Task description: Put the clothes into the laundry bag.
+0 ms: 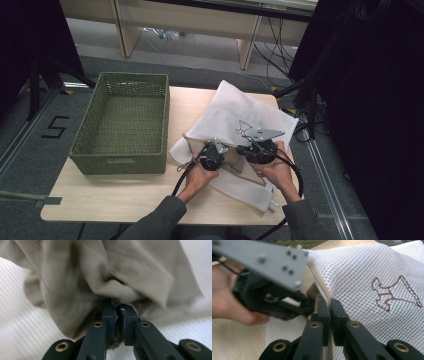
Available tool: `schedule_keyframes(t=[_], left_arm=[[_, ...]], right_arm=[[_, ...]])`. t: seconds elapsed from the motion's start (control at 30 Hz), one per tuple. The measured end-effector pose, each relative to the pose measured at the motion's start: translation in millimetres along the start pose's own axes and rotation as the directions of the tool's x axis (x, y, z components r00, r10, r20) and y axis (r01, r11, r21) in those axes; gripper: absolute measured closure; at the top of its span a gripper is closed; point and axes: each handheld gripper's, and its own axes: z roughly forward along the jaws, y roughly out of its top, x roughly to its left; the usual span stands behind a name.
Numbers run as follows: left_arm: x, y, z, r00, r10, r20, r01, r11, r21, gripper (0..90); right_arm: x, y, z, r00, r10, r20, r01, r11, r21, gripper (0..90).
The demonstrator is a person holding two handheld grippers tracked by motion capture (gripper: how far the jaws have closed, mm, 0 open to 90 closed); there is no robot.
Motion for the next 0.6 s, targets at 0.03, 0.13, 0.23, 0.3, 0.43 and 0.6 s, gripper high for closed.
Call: schedule_keyframes(t=[0.03, 0.13, 0.23, 0.3, 0.43, 0.6], left_arm=[[1.9, 5.4, 1.1, 1.0000, 0.004, -0.009, -0.004, 1.0000, -0.004, 83.7], [3.2, 7.7, 1.9, 0.9999, -0.012, -0.013, 0.011, 0.9998, -0.017, 83.4], [3.9, 2.1, 0.5, 0.9999, 0.010, -0.001, -0.010, 0.9999, 0.001, 79.5], [5.1, -3.0, -3.7, 0.9999, 0.002, 0.010, -0.002, 1.0000, 0.000, 74.1], [6.9, -13.4, -17.7, 0.9993, 0.014, 0.034, -0.014, 0.9998, 0.011, 57.8], [9.0, -21.1, -36.3, 0.9991, 0.029, 0.032, -0.029, 0.9995, 0.007, 46.6]], right_arm=[[-0.2, 0.0, -0.6, 1.0000, -0.004, 0.005, 0.004, 1.000, 0.001, 88.5], [0.5, -1.3, -2.1, 0.9999, 0.012, -0.010, -0.012, 1.000, 0.005, 88.6], [0.3, -2.4, -2.3, 0.9999, 0.012, -0.008, -0.012, 1.000, 0.011, 88.6], [0.7, -3.4, -1.0, 0.9999, 0.010, -0.014, -0.009, 1.000, 0.016, 88.6], [0.6, -5.0, 1.4, 0.9999, 0.009, -0.005, -0.009, 1.000, 0.026, 88.5], [1.7, -5.7, 3.4, 0.9997, 0.017, -0.019, -0.016, 0.999, 0.032, 88.5]])
